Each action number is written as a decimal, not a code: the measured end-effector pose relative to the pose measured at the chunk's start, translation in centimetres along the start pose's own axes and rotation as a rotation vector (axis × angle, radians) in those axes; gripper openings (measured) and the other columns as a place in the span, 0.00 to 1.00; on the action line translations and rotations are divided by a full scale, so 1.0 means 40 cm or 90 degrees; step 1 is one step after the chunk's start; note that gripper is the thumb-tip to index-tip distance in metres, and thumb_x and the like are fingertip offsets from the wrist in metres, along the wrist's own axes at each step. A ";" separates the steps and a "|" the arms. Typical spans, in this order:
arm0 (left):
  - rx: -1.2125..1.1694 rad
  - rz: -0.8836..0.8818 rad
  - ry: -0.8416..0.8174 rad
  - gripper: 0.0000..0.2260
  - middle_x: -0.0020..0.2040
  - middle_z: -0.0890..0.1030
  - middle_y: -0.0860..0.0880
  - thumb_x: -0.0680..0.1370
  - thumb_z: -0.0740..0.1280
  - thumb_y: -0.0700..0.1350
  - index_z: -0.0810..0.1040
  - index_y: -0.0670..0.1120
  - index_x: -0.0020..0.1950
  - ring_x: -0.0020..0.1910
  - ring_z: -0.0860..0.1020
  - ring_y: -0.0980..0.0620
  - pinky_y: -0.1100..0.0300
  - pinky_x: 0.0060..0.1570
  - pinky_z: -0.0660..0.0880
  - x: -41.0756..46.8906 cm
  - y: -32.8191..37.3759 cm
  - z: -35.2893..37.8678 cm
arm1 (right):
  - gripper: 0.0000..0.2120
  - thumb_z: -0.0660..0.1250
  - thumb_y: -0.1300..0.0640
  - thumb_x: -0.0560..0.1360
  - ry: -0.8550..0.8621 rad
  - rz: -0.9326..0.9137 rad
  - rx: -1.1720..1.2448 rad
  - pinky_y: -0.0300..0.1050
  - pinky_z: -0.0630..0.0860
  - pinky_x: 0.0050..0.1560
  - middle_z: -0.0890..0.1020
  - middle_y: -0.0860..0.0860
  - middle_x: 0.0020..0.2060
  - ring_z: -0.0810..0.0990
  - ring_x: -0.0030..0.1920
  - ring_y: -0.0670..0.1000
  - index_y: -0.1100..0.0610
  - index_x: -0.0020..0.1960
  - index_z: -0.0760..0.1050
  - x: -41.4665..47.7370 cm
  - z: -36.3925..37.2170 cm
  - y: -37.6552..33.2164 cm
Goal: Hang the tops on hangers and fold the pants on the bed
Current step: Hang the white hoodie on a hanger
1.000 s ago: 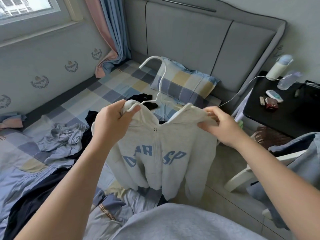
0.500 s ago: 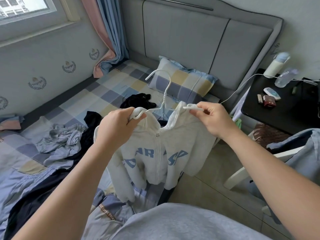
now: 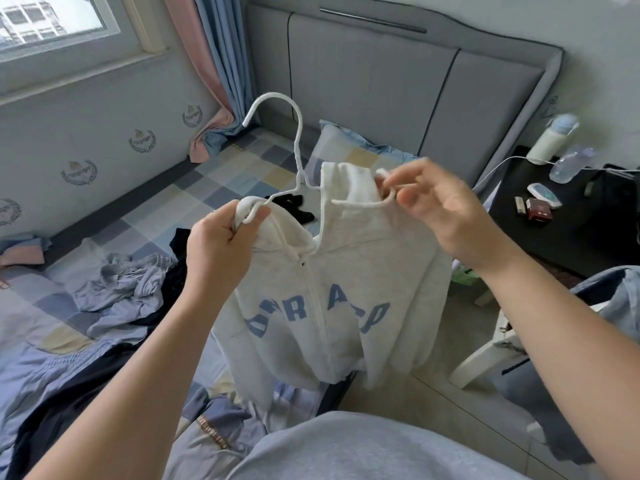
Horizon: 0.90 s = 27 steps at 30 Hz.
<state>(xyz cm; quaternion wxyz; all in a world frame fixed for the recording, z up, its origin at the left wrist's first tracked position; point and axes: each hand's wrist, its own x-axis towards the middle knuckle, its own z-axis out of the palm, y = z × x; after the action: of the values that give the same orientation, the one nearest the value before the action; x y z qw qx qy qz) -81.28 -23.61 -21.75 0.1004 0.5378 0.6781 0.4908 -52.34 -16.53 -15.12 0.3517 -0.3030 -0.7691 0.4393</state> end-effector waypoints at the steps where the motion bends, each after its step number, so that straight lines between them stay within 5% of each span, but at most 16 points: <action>1: -0.008 0.004 0.014 0.26 0.33 0.73 0.39 0.78 0.64 0.61 0.76 0.37 0.42 0.34 0.70 0.39 0.44 0.35 0.71 0.000 0.002 -0.002 | 0.11 0.65 0.52 0.80 0.044 -0.015 0.015 0.47 0.76 0.64 0.80 0.53 0.60 0.80 0.62 0.53 0.57 0.58 0.74 -0.003 -0.011 0.011; 4: -0.023 0.024 0.031 0.25 0.33 0.72 0.40 0.78 0.64 0.60 0.75 0.36 0.41 0.35 0.69 0.40 0.44 0.35 0.71 0.003 0.017 -0.004 | 0.15 0.69 0.51 0.78 0.091 0.009 -0.057 0.56 0.77 0.63 0.77 0.52 0.62 0.82 0.58 0.53 0.52 0.61 0.71 -0.006 -0.039 0.031; 8: -0.011 0.025 0.006 0.25 0.31 0.71 0.45 0.77 0.64 0.63 0.73 0.40 0.38 0.33 0.68 0.46 0.42 0.35 0.71 0.013 0.030 0.004 | 0.12 0.71 0.52 0.78 0.001 0.022 -0.266 0.47 0.75 0.60 0.78 0.47 0.54 0.77 0.57 0.45 0.49 0.61 0.76 0.003 -0.034 0.037; 12: 0.005 0.043 -0.034 0.22 0.27 0.66 0.54 0.77 0.65 0.62 0.64 0.49 0.32 0.32 0.65 0.53 0.46 0.33 0.68 0.007 0.046 0.021 | 0.27 0.64 0.58 0.77 0.000 0.025 -0.238 0.39 0.70 0.63 0.69 0.44 0.69 0.69 0.68 0.42 0.46 0.74 0.63 0.004 -0.010 0.018; 14: 0.007 0.065 -0.050 0.22 0.28 0.66 0.55 0.76 0.66 0.62 0.61 0.52 0.31 0.33 0.65 0.54 0.51 0.34 0.66 0.002 0.049 0.027 | 0.25 0.57 0.58 0.76 -0.022 0.035 -0.187 0.34 0.70 0.62 0.75 0.43 0.66 0.72 0.65 0.39 0.49 0.73 0.66 0.004 -0.009 -0.007; 18: 0.008 0.105 -0.088 0.21 0.29 0.69 0.54 0.76 0.67 0.62 0.67 0.50 0.32 0.36 0.68 0.50 0.56 0.38 0.65 -0.008 0.059 0.044 | 0.10 0.65 0.51 0.81 -0.168 0.129 -0.265 0.39 0.72 0.42 0.78 0.39 0.34 0.74 0.34 0.39 0.48 0.61 0.78 0.019 0.039 -0.042; 23: 0.034 0.102 -0.161 0.26 0.33 0.74 0.49 0.75 0.64 0.64 0.72 0.41 0.35 0.41 0.70 0.50 0.54 0.45 0.67 -0.007 0.055 0.049 | 0.15 0.64 0.49 0.82 -0.143 0.124 -0.228 0.43 0.70 0.36 0.74 0.50 0.30 0.69 0.29 0.44 0.54 0.38 0.77 0.044 0.101 -0.034; 27: 0.071 -0.011 -0.088 0.23 0.46 0.79 0.52 0.79 0.63 0.61 0.77 0.42 0.38 0.51 0.68 0.49 0.50 0.54 0.64 -0.006 0.047 0.042 | 0.18 0.63 0.52 0.83 -0.110 0.150 -0.192 0.38 0.65 0.32 0.68 0.50 0.26 0.64 0.25 0.43 0.57 0.37 0.76 0.038 0.095 -0.016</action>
<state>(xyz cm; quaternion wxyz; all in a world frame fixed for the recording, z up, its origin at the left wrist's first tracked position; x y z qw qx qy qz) -78.89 -22.97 -21.23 0.1212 0.5693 0.7006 0.4128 -56.38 -17.39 -15.55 0.1813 -0.4012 -0.8129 0.3813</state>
